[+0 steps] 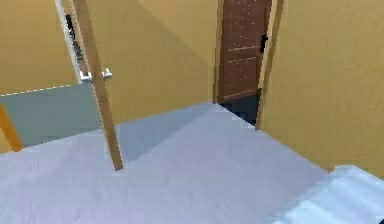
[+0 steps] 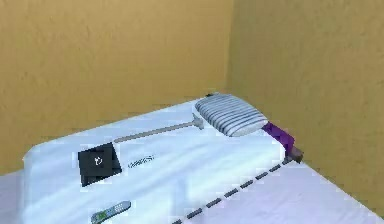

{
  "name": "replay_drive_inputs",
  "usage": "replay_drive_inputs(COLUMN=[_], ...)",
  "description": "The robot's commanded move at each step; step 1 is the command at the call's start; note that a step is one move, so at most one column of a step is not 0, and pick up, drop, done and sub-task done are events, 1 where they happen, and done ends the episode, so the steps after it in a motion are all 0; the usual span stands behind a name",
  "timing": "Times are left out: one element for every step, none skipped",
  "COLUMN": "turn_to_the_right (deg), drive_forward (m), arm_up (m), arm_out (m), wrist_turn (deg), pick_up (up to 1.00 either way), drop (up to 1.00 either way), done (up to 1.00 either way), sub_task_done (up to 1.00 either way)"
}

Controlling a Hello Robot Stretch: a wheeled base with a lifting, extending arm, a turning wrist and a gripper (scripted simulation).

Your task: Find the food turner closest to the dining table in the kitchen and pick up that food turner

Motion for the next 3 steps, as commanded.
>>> replay_drive_inputs(turn_to_the_right=[-42.0,0.0,0.0], drive_forward=[0.00,1.00,0.60], arm_up=[0.00,0.00,0.00], arm_out=[0.00,0.00,0.00], wrist_turn=[0.0,0.0,0.0], pick_up=[0.00,0.00,0.00], drop=[0.00,0.00,0.00], done=[0.00,0.00,0.00], sub_task_done=[0.00,0.00,0.00])
